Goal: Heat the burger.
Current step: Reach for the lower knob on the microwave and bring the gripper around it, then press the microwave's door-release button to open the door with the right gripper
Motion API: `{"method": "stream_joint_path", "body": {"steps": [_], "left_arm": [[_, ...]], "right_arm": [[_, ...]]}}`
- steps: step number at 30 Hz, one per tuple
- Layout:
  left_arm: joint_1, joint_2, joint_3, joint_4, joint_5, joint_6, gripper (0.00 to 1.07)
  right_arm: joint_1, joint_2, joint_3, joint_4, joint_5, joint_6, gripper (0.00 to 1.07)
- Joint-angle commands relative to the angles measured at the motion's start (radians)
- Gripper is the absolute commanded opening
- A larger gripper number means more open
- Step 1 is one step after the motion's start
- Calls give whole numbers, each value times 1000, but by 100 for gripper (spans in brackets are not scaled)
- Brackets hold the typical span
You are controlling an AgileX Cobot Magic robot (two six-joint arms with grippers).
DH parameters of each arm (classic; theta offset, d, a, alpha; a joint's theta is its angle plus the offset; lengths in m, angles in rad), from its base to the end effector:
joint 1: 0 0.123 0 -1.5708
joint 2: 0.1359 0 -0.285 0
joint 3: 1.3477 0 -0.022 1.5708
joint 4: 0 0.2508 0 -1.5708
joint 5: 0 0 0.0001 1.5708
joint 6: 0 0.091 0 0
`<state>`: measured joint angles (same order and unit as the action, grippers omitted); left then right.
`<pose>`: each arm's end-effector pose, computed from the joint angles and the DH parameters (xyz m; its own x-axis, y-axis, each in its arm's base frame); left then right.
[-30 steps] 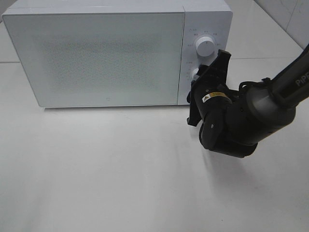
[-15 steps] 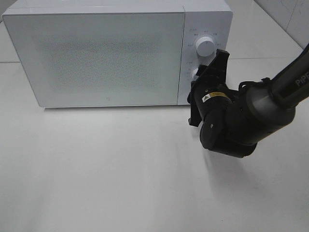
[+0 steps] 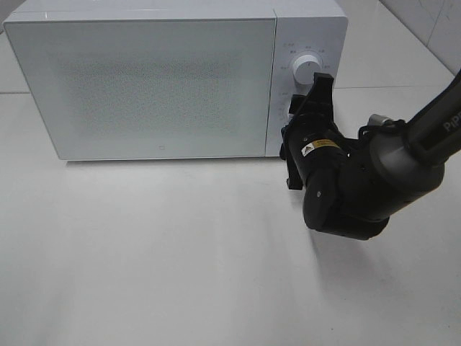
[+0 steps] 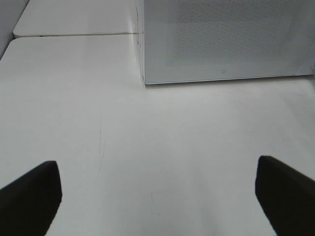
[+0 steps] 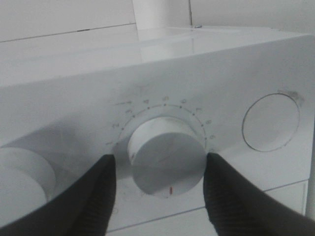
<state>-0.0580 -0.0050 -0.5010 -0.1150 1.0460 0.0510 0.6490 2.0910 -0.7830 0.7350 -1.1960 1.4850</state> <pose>-0.0059 -0.0087 0.2792 -0.4352 0.0185 -0.9002 0.1440 0.9883 -0.0493 0.3139 0.1669 0.1109 0.0450 0.9882 0.1462 0.1016 -0.1501 0.9834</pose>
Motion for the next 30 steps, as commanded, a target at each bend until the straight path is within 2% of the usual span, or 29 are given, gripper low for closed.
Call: {"method": "stream_joint_path", "body": {"steps": [1, 3, 5, 10, 13, 18, 20, 22, 23, 24, 26, 27, 29, 30], "left_arm": [[2, -20, 1, -2, -7, 1, 101], [2, -20, 1, -2, -7, 1, 101], [2, -20, 1, -2, -7, 1, 101], [2, -20, 1, -2, -7, 1, 101], [2, -20, 1, -2, -7, 1, 101], [2, -20, 1, -2, -7, 1, 101], [2, -20, 1, -2, -7, 1, 101], [2, -20, 1, -2, -7, 1, 101], [2, -20, 1, -2, -7, 1, 101], [2, -20, 1, -2, -7, 1, 101], [2, -20, 1, -2, -7, 1, 101], [2, -20, 1, -2, -7, 1, 101], [2, -20, 1, -2, -7, 1, 101], [2, -20, 1, -2, -7, 1, 101]], "right_arm": [[7, -19, 16, -45, -156, -26, 63], [7, -32, 40, -79, -130, -26, 70], [7, -50, 61, -93, -91, -42, 73], [7, -102, 117, -117, -36, -145, 73], [7, -171, 179, -146, 62, -275, 73], [7, -241, 226, -148, 184, -403, 73], [7, -277, 243, -148, 232, -491, 73], [7, -330, 256, -147, 311, -674, 73], [7, -330, 256, -147, 311, -674, 73], [7, -369, 255, -147, 402, -831, 73], [7, -385, 255, -147, 437, -891, 73], [2, -423, 254, -144, 517, -1023, 73], [-5, -440, 254, -146, 557, -1084, 73], [-20, -472, 254, -148, 643, -1181, 73]]}}
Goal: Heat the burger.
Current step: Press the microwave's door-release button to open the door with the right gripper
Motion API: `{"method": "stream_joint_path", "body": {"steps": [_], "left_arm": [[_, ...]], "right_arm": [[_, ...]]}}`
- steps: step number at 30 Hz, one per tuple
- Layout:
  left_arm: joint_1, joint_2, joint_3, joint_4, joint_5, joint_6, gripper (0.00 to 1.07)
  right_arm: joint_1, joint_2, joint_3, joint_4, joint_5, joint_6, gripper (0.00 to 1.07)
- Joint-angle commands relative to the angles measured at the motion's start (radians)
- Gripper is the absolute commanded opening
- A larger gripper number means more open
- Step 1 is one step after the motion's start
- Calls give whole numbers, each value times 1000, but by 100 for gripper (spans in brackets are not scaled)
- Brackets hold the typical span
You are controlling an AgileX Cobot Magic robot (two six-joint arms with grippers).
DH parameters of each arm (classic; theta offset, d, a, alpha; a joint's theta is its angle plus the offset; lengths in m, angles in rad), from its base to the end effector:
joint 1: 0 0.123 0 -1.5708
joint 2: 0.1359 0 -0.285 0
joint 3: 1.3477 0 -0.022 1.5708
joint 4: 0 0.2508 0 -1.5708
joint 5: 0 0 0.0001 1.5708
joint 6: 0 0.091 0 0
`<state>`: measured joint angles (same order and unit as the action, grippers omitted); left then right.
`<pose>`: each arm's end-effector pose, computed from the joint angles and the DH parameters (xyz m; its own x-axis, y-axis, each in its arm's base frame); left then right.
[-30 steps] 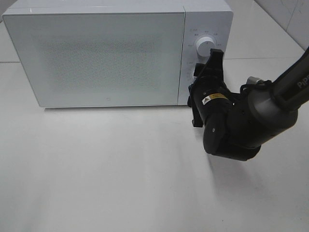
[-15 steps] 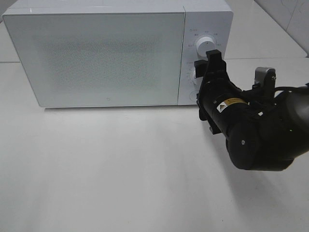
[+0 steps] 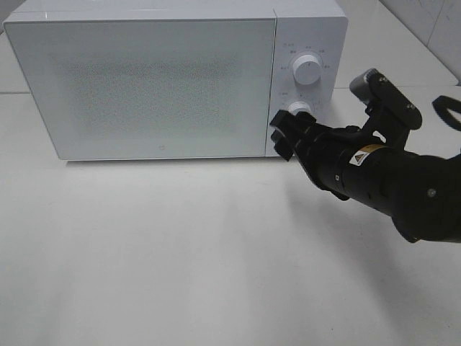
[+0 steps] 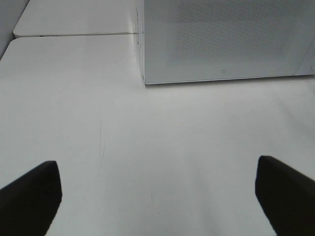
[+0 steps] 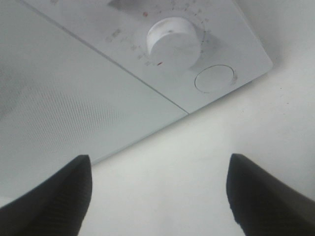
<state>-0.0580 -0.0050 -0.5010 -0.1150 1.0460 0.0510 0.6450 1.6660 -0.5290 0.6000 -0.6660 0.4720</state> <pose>-0.0059 -0.0087 0.2792 -0.4352 0.0185 -0.9002 0.1440 0.9883 -0.0493 0.2468 0.1460 0.1548 -0.4671 0.6130 -0.6372 0.1207 0.7581 0.6408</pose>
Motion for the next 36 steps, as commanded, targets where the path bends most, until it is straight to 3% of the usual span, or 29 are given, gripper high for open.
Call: {"method": "stream_joint_path", "body": {"steps": [1, 13, 19, 21, 26, 36], "left_arm": [[2, -20, 1, -2, -7, 1, 101], [2, -20, 1, -2, -7, 1, 101], [2, -20, 1, -2, -7, 1, 101], [2, -20, 1, -2, -7, 1, 101], [2, -20, 1, -2, -7, 1, 101], [2, -20, 1, -2, -7, 1, 101]], "right_arm": [[-26, -63, 0, -13, 155, -222, 73], [-136, -185, 0, -34, 545, -666, 73], [-165, -235, -26, -158, 744, -671, 73], [-167, -262, -74, -264, 899, -654, 73], [-167, -320, -151, -380, 1134, -595, 73], [-167, -512, -179, -402, 1363, -564, 73]]}}
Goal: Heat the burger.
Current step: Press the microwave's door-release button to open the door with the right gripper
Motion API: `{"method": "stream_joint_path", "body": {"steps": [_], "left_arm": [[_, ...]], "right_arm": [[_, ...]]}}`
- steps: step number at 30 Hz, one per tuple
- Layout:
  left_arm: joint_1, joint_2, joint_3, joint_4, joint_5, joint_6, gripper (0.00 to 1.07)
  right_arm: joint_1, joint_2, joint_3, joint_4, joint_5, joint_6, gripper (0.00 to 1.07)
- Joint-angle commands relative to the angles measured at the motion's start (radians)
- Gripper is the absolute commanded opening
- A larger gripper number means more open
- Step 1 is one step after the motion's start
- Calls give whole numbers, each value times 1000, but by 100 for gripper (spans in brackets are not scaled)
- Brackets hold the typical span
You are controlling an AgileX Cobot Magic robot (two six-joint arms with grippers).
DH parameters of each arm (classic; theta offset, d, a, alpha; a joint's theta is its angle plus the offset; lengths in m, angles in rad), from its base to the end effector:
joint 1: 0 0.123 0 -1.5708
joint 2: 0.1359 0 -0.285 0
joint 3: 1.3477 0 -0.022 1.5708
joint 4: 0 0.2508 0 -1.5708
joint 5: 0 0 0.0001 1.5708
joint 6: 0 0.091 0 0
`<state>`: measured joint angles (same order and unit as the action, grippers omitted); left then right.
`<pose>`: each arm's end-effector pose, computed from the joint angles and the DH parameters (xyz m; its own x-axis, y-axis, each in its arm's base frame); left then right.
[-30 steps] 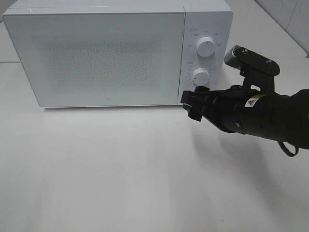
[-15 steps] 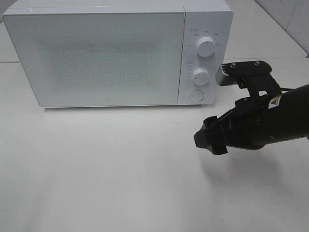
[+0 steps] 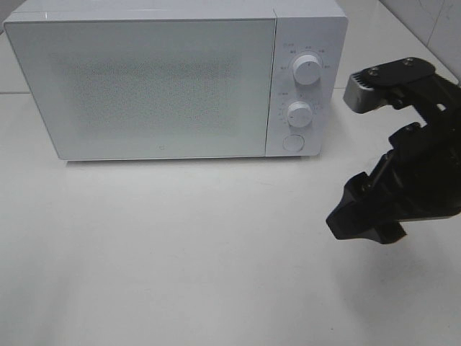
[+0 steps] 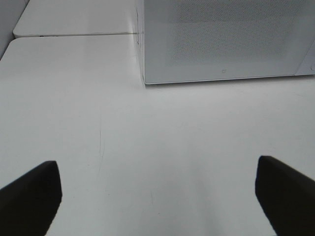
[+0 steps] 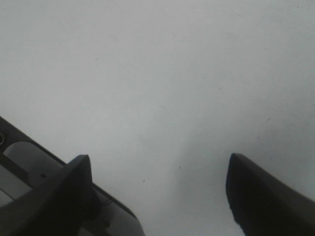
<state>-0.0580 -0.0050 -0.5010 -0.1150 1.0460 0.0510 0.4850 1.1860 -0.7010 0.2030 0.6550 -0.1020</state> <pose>-0.0059 -0.0087 0.2792 -0.4352 0.0185 -0.9002 0.1440 0.9883 -0.0493 0.1849 0.1101 0.2443 -0.7938 -0.3512 -0.4966 -0.4708 0.8717 0.1360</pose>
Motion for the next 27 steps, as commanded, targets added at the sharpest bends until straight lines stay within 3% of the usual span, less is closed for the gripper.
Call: {"method": "stream_joint_path", "body": {"steps": [1, 15, 27], "left_arm": [[2, -20, 1, -2, -7, 1, 101], [2, -20, 1, -2, -7, 1, 101], [2, -20, 1, -2, -7, 1, 101]], "right_arm": [[-7, -32, -7, -5, 42, 10, 73], [-7, -455, -7, -6, 335, 21, 73], [-7, -807, 48, -61, 410, 125, 73]]}}
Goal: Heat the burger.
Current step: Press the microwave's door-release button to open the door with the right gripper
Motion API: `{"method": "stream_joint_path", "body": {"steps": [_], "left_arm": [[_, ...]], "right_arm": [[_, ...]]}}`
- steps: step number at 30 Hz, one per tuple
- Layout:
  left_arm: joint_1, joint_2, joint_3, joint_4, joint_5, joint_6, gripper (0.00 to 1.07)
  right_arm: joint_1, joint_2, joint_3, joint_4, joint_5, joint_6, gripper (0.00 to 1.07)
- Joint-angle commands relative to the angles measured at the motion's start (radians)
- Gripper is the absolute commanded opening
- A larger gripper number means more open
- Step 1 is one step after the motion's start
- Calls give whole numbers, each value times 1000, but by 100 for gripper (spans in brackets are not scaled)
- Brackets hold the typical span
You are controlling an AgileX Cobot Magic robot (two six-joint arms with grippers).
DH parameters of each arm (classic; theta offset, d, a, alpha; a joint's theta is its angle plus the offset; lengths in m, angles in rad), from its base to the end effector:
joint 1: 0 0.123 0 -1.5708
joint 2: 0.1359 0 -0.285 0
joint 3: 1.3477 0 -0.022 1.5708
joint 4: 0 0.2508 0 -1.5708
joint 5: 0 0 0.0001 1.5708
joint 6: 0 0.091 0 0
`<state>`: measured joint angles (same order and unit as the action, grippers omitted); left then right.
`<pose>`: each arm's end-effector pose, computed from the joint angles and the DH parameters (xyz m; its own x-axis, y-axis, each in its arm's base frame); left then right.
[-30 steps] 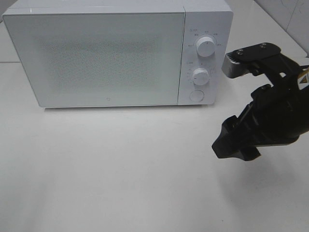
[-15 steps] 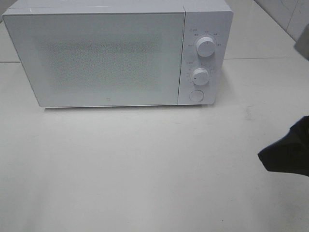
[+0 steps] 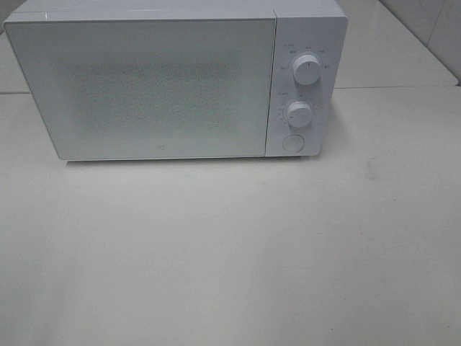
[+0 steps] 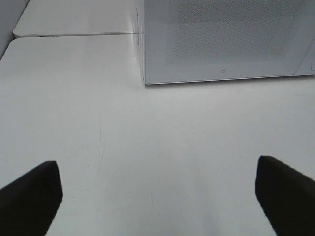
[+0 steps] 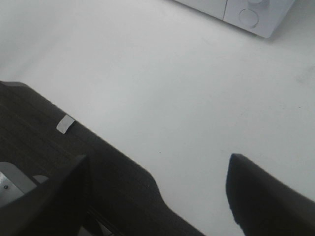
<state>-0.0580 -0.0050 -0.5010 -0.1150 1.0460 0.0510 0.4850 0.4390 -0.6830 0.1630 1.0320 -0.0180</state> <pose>-0.0059 -0.0087 0.2792 -0.4352 0.0185 -0.9002 0.1440 0.9883 -0.0493 0.0472 0.0392 0.3226 -0.6020 -0.2432 -0.7605 -0.5176 0.8441 0.1398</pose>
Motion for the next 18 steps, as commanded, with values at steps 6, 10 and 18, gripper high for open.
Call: {"method": "stream_joint_path", "body": {"steps": [6, 10, 18], "left_arm": [[2, -20, 1, -2, -7, 1, 101], [2, -20, 1, -2, -7, 1, 101], [2, -20, 1, -2, -7, 1, 101]], "right_arm": [[-97, -214, 99, -21, 95, 65, 73], [-174, -307, 118, -48, 100, 33, 73], [-275, -453, 135, -99, 99, 18, 73]]}}
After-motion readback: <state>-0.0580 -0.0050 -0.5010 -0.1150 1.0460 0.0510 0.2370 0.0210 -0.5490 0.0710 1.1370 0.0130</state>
